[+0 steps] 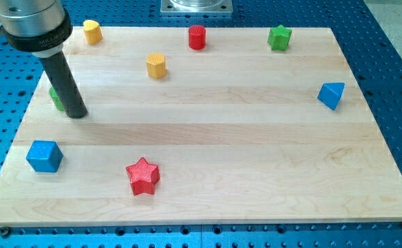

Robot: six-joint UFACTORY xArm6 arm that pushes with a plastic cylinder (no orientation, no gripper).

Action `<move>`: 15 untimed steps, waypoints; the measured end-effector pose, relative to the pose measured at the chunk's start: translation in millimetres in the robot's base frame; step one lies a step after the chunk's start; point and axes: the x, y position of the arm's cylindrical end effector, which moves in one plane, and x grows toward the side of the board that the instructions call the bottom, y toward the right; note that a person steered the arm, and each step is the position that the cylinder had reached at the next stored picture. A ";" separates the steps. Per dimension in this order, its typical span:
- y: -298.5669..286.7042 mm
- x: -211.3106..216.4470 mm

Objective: Push the hexagon to the bottom right of the board

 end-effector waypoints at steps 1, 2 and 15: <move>2.9 0.0; 4.7 -8.7; 421.2 -45.7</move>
